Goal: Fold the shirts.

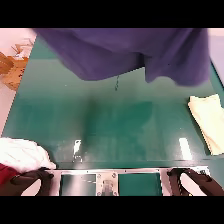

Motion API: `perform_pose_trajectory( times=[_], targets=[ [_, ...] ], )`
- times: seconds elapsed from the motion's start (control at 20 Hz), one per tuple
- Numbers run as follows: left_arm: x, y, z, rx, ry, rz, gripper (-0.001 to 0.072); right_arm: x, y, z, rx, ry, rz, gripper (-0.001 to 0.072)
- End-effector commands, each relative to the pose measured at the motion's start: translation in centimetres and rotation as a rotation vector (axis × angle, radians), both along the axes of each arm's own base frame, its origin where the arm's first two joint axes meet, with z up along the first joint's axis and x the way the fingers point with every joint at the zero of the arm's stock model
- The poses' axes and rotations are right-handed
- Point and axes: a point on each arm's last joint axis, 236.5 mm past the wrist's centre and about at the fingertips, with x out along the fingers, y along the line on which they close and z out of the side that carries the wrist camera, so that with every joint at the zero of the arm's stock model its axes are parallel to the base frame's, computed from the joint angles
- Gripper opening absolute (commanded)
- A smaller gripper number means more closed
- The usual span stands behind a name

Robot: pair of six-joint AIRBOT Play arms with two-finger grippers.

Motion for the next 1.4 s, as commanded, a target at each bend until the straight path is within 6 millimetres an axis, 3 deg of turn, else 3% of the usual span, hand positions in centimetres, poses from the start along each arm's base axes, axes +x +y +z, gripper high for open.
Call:
perform_pose_trajectory(
  times=[0.0,0.15,0.25,0.4,0.6,0.7,0.8,0.9,0.95,1.05,1.1,1.2,1.35],
  targets=[
    [-2.8,0.4,3.8,0.003,-0.11,0.005,0.0017,-5.0,0.5,4.0,-0.005,-0.105,-0.016,0.0017],
    [-0.1,0.1,-0.2,0.012,-0.002,0.003,0.0016,-4.1,0.2,0.6,-0.021,0.004,-0.021,0.0018],
    [2.7,-0.2,-5.0,0.02,0.125,-0.003,0.0017,-1.7,-0.3,-4.3,-0.011,0.13,-0.018,0.0017],
    [6.3,-1.7,-15.0,0.01,0.363,-0.049,0.0017,2.3,-1.3,-14.9,0.006,0.324,-0.038,0.0018],
    [9.8,-3.3,-30.8,-0.056,0.678,-0.067,0.0017,6.1,-3.1,-32.3,0.067,0.614,-0.128,0.0018],
    [10.3,-4.5,-38.6,-0.129,0.818,-0.074,0.0017,6.5,-3.0,-38.9,0.108,0.741,-0.132,0.0018],
    [10.1,-5.6,-45.0,-0.17,0.924,-0.098,0.0017,7.5,-2.9,-43.6,0.149,0.836,-0.137,0.0018],
    [10.3,-5.8,-49.0,-0.184,1.003,-0.087,0.0017,8.8,-3.2,-45.7,0.161,0.874,-0.149,0.0019],
    [10.3,-5.9,-50.2,-0.193,1.028,-0.082,0.0017,9.4,-3.4,-45.9,0.155,0.871,-0.145,0.0027],
    [10.3,-5.8,-51.2,-0.19,1.052,-0.079,0.0017,10.3,-4.5,-44.1,0.133,0.838,-0.131,0.0217],
    [10.3,-5.8,-51.4,-0.187,1.054,-0.078,0.0017,10.3,-5.6,-42.7,0.131,0.832,-0.126,0.0221],
    [10.2,-5.8,-51.4,-0.186,1.058,-0.081,0.0017,9.3,-8.2,-40.4,0.151,0.874,-0.174,0.0221],
    [10.0,-5.8,-51.4,-0.184,1.062,-0.083,0.0017,5.9,-11.5,-39.1,0.104,0.932,-0.274,0.0221]
  ],
)
